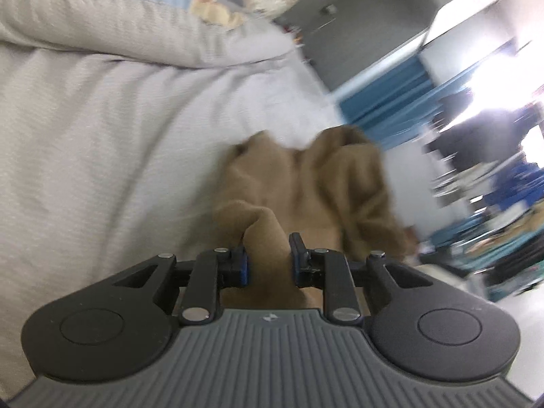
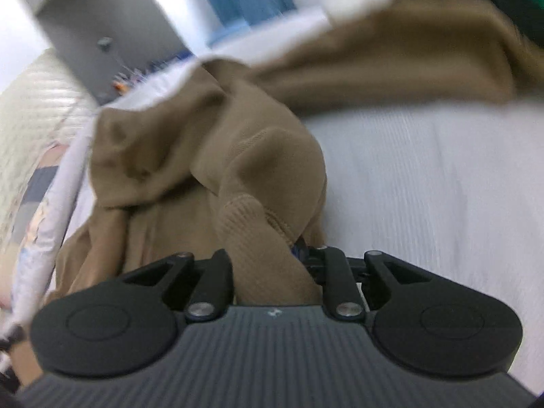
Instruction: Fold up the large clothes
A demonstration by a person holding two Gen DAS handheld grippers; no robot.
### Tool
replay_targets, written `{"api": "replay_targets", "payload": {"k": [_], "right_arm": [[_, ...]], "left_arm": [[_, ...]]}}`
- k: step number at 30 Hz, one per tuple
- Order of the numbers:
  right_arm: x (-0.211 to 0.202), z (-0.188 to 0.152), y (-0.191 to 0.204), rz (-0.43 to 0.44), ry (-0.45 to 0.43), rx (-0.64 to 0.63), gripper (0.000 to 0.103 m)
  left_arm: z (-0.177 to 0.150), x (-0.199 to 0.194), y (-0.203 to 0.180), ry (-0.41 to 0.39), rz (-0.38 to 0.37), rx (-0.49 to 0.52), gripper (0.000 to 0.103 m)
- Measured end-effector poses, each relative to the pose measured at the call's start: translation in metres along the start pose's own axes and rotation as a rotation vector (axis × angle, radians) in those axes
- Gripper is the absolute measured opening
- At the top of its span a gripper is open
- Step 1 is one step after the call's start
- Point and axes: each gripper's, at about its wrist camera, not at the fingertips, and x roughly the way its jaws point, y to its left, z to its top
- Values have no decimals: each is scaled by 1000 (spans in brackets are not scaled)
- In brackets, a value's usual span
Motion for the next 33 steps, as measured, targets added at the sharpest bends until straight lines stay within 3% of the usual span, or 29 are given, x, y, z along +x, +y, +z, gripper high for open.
{"api": "replay_targets", "payload": {"k": [5,9,16,18,20,23,25,33], "right_arm": [[25,-12,-16,-24,120,125,19],[24,-19,-8,-47,115,97,21],[18,-25,9,-79,57,38,27],[10,-30,16,-92,30,3,34],[1,-36,21,-105,1,-33,48],[-17,-40,22,-91,-49,-53,67],[-29,-44,22,-77,-81,-51,72],[-74,-52,32,13,-274,-123,72]], "left_arm": [[-10,35,11,75,187,20,26],[-10,57,20,101,250,-9,26],[-15,47,20,66,232,-11,30],[-16,37,18,67,210,-6,37],[-17,29,13,67,184,1,56],[-24,10,4,51,166,24,61],[-30,-3,-1,28,162,48,65],[-60,-48,-11,-30,180,94,68]]}}
